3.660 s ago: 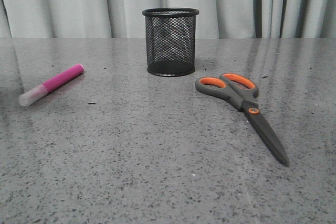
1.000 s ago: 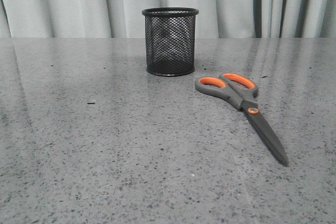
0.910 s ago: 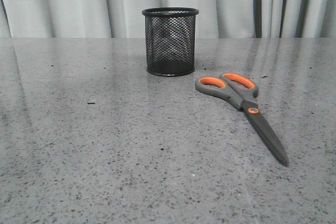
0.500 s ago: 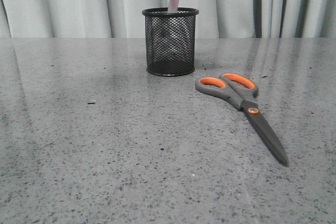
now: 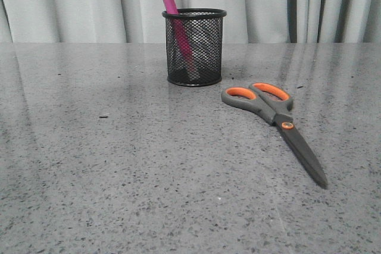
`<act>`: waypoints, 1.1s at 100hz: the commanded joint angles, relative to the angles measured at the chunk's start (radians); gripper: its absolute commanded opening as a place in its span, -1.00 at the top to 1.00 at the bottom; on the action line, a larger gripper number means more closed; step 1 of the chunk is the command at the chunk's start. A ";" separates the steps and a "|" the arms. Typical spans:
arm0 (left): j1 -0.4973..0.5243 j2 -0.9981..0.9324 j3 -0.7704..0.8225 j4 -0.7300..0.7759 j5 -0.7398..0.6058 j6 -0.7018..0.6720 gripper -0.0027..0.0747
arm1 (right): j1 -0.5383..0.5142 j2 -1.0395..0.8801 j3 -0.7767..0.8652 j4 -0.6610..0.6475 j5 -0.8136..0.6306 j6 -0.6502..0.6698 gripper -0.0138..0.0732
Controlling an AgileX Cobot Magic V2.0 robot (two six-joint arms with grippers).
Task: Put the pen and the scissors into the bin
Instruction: 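Carry the marker over the mesh cup and drop it in, then lower the right gripper onto the scissors' orange handles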
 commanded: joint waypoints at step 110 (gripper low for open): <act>-0.001 -1.124 0.689 0.136 0.136 -0.015 0.15 | 0.361 0.866 -0.730 -0.074 0.499 0.050 -0.11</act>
